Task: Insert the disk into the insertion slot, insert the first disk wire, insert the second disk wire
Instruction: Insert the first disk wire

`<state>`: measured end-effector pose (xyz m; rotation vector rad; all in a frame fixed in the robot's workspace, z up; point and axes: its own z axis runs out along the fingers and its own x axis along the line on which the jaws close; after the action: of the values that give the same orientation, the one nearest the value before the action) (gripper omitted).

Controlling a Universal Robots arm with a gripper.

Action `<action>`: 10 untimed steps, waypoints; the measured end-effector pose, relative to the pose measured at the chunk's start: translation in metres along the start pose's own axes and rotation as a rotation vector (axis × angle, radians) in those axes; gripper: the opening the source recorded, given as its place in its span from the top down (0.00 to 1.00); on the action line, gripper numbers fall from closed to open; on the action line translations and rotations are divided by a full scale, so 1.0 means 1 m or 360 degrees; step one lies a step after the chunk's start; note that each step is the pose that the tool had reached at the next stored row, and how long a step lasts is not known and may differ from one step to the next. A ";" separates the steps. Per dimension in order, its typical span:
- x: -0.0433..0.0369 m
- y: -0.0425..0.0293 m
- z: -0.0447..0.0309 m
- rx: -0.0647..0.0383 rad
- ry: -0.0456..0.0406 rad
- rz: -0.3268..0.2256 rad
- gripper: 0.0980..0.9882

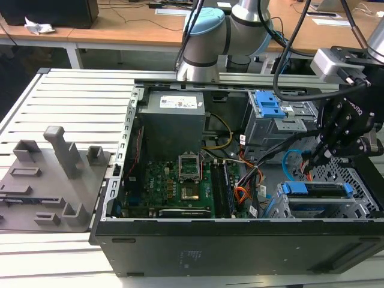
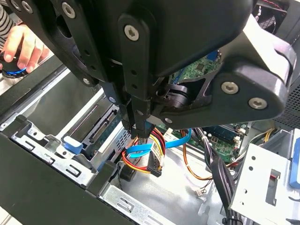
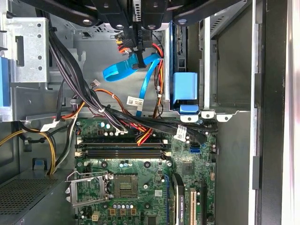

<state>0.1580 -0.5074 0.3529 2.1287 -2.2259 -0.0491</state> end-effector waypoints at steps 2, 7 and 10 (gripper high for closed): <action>0.0000 0.0000 0.0001 0.0000 0.0000 0.0000 0.93; -0.0003 -0.0057 -0.0001 0.0000 0.0000 0.0000 0.93; -0.0002 -0.0067 0.0000 -0.0001 0.0000 0.0000 0.93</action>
<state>0.1647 -0.5075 0.3525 2.1284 -2.2261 -0.0497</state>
